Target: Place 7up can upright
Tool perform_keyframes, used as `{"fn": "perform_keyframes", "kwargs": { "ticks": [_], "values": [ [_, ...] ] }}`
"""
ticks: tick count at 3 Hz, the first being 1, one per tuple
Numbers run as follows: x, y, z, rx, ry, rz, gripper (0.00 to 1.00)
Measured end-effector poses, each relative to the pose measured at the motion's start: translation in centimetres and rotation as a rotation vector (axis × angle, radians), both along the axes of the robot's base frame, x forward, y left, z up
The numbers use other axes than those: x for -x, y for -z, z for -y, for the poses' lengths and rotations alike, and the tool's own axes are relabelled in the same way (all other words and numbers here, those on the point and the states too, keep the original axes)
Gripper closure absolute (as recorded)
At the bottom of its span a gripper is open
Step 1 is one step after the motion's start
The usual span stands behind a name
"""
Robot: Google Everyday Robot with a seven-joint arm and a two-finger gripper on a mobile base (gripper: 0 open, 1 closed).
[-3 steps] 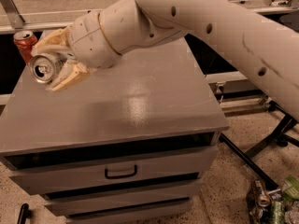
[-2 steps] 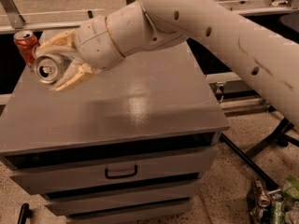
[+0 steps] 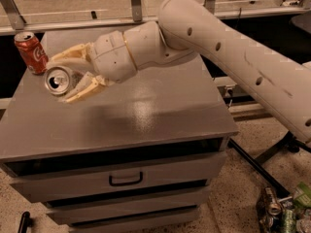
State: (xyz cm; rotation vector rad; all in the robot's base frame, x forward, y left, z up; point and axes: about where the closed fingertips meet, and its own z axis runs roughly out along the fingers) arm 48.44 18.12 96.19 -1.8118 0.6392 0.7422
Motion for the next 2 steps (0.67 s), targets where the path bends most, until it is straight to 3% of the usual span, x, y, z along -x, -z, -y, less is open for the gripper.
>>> {"fn": "perform_keyframes", "kwargs": {
  "ticks": [1,2],
  "values": [
    [0.2,1.2,0.5,0.004,-0.023,-0.076,1.0],
    [0.9,3.7,2.7,0.04,-0.034,-0.192,1.0]
  ]
}}
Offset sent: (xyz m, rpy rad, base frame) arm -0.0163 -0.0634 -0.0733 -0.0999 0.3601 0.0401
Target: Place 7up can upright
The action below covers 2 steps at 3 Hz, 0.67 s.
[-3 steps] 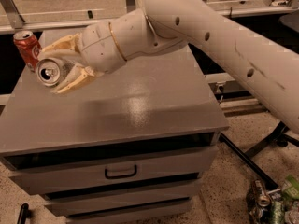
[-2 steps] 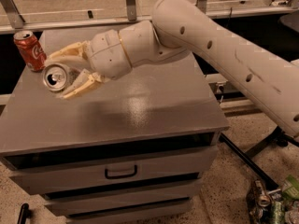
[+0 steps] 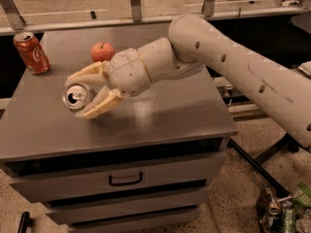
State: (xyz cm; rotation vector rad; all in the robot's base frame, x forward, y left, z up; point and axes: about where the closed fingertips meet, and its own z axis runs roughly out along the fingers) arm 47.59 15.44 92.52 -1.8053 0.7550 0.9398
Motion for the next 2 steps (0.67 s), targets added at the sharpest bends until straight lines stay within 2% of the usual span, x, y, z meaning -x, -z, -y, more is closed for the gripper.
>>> {"fn": "perform_keyframes", "kwargs": {
  "ticks": [1,2],
  "values": [
    [1.0,1.4,1.5,0.028,-0.014,-0.078,1.0],
    [1.5,1.7,2.9,0.047,-0.007,-0.117,1.0]
  ]
}}
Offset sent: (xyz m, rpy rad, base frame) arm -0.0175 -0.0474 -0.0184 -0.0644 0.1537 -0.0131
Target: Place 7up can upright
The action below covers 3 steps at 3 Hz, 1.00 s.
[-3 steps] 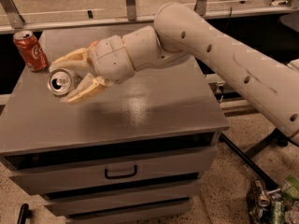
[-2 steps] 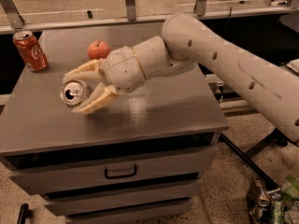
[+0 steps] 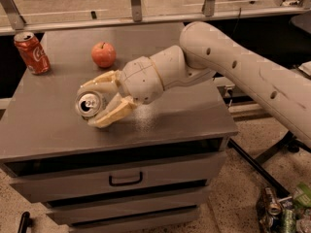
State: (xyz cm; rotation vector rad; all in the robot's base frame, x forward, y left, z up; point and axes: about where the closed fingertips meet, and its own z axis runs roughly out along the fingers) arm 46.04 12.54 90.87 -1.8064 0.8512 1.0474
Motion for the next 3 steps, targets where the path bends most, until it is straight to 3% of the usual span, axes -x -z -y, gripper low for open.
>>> {"fn": "perform_keyframes", "kwargs": {
  "ticks": [1,3],
  "values": [
    [0.0,0.0,-0.1,-0.002,-0.001,0.0,1.0],
    [-1.8,-2.6,-1.1,-0.136,0.106,-0.098,1.0]
  ]
}}
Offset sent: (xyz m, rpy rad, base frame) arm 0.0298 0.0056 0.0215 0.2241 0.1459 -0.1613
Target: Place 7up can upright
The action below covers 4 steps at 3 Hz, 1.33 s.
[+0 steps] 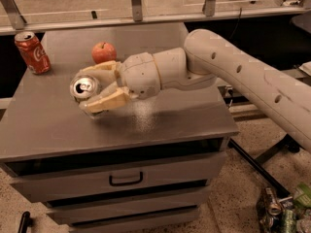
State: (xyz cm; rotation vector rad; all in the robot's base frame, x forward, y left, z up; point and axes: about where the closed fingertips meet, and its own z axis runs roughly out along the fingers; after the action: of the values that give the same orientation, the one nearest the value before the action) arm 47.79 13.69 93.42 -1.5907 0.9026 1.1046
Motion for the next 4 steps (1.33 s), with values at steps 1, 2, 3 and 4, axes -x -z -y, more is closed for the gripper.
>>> {"fn": "perform_keyframes", "kwargs": {
  "ticks": [1,2,3,4],
  "values": [
    [-0.9,-1.2,-0.3,-0.02,0.053,-0.076,1.0],
    [-1.3,-0.9,0.4,-0.008,0.112,-0.239,1.0],
    [-1.2,0.6,0.9,-0.008,0.136,-0.32,0.8],
    [-1.3,1.4,0.9,0.046,0.157,-0.357,0.57]
  ]
}}
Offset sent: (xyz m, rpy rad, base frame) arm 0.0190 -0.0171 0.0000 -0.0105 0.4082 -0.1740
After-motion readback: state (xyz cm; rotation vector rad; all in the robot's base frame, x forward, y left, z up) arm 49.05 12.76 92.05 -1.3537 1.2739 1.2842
